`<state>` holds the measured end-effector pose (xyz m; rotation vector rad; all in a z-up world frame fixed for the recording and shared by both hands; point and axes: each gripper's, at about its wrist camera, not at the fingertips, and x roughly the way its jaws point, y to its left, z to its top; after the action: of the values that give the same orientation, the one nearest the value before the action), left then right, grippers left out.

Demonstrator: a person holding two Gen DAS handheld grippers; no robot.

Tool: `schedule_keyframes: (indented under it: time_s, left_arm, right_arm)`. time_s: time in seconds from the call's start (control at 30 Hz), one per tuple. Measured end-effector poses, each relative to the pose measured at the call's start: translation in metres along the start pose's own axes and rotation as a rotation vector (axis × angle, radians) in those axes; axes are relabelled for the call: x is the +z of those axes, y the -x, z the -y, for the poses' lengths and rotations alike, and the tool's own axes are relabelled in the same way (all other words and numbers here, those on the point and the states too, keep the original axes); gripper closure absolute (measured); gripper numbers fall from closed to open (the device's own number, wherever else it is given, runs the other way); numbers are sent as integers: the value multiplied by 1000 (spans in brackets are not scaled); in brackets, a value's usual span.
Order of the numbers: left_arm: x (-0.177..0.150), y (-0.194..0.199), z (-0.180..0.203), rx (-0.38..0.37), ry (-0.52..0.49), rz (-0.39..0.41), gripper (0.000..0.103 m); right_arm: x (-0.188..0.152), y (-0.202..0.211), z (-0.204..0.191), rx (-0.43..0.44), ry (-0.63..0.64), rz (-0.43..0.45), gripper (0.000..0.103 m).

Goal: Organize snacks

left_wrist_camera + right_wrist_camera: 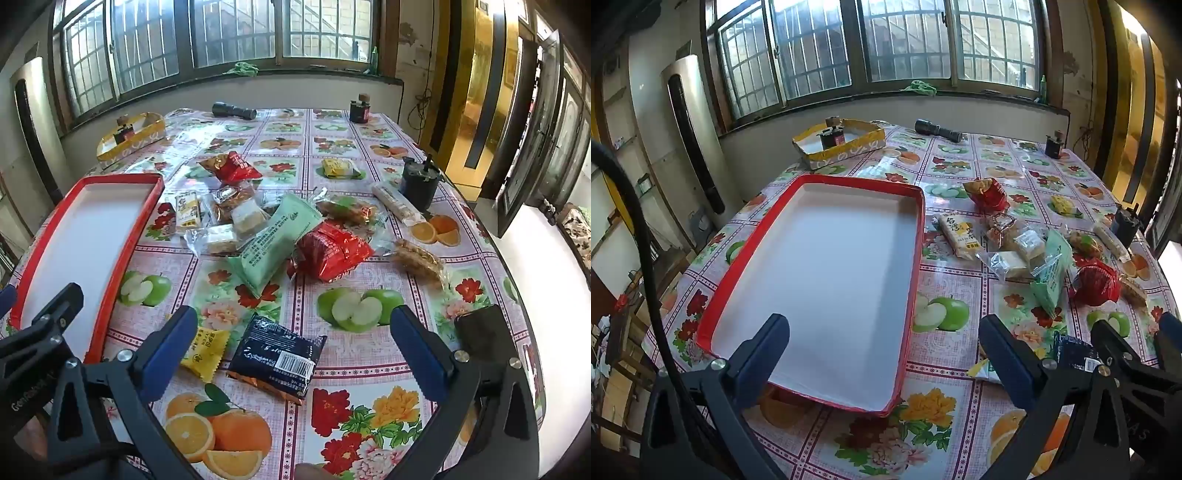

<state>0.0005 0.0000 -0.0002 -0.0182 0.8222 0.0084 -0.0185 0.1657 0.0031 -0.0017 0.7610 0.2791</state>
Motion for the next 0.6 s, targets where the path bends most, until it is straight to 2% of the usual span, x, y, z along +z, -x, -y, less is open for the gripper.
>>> schedule_keyframes:
  time_s: [0.6]
  left_arm:
    - [-1,-6,1,25,-22,-14,0]
  right_arm:
    - [0,-1,0,13,-8,9,1]
